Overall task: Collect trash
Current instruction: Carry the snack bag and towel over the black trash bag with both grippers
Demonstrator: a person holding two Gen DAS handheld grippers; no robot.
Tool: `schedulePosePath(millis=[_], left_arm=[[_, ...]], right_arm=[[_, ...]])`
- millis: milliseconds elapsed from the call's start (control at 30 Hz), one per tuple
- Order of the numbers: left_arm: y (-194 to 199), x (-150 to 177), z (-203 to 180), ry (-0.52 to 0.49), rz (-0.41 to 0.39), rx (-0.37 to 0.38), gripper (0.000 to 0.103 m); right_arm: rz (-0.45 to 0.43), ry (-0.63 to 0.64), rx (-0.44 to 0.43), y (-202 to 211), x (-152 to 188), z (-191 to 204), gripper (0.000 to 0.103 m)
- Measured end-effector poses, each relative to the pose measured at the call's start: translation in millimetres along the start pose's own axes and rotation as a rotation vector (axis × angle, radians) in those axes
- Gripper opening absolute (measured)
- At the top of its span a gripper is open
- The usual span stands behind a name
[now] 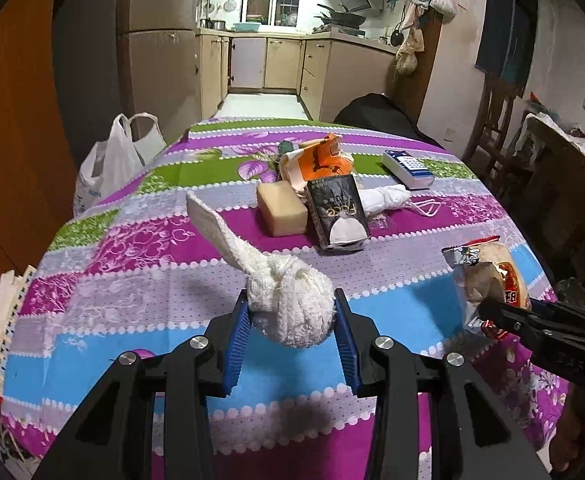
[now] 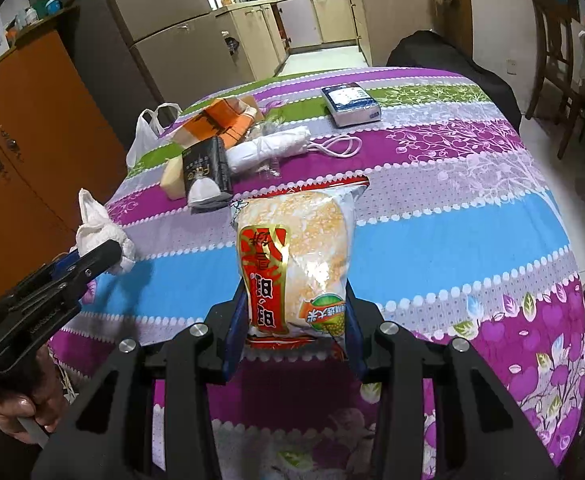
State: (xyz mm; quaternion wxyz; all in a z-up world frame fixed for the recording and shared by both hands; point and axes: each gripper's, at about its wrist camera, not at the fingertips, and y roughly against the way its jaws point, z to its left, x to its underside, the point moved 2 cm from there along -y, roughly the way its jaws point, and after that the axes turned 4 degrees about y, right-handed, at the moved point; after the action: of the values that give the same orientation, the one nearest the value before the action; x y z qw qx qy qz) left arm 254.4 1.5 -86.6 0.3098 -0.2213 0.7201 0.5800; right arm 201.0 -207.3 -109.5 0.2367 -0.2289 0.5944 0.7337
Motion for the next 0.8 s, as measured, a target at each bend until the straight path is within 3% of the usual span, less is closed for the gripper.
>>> schedulePosePath(millis=[567, 800], left_arm=[[3.0, -0.1, -5.9, -0.041, -0.015, -0.052, 0.041], [5.5, -14.9, -28.5, -0.095, -0.049, -0.049, 0.041]], right_arm=[[-0.001, 0.022, 0.010, 4.9, -1.9, 7.5, 0.040], [-0.028, 0.015, 0.038, 21.1, -12.5, -7.1, 0.040]])
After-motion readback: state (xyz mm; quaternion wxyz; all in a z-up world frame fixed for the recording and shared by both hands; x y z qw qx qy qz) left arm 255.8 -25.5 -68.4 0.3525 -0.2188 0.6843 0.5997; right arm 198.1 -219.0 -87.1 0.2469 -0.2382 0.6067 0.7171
